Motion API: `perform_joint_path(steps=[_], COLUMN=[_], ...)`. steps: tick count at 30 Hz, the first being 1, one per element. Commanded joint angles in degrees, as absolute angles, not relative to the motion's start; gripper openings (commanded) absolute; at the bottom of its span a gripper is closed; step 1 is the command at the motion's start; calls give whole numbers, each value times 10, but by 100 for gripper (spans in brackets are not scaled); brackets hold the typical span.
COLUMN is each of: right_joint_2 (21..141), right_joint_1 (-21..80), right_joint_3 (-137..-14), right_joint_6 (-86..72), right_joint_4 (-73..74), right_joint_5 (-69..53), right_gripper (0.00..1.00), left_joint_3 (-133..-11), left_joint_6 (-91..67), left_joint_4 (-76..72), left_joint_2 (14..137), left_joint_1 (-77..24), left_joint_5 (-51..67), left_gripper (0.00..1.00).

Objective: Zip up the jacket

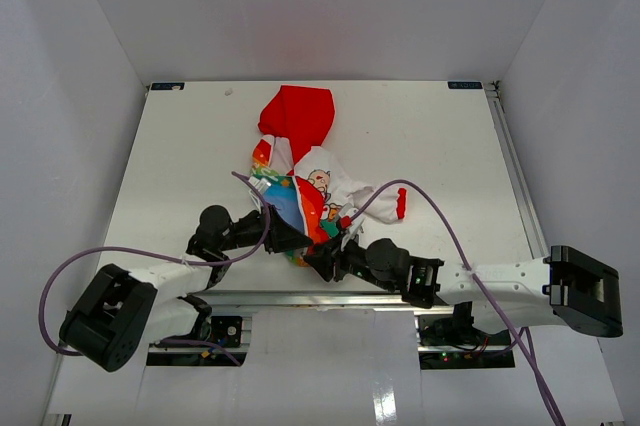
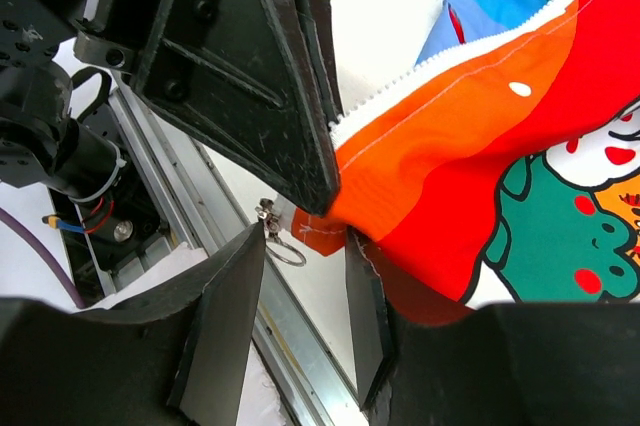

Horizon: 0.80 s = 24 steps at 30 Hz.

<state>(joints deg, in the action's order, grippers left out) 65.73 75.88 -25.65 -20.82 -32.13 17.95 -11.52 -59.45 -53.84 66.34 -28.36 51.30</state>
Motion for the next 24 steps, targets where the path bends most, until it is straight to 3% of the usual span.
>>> perform_joint_path(steps=[1,17,24], right_joint_2=[654,657,664], right_joint_1=[762,754,748], right_joint_3=[-242,-205,-198], right_joint_6=[-182,-138,-128], right_joint_4=[-385,-476,-498], right_joint_5=[176,128,114], right_gripper=[44,41,28], left_joint_3=[-105,-89,-85], left_joint_6=[-615,-698,-708], left_joint_4=[-597,-767,-793], left_joint_2=[669,745,762], left_joint_1=[-287,-287,-287], left_joint_5=[533,562,563], left_gripper=[0,0,0])
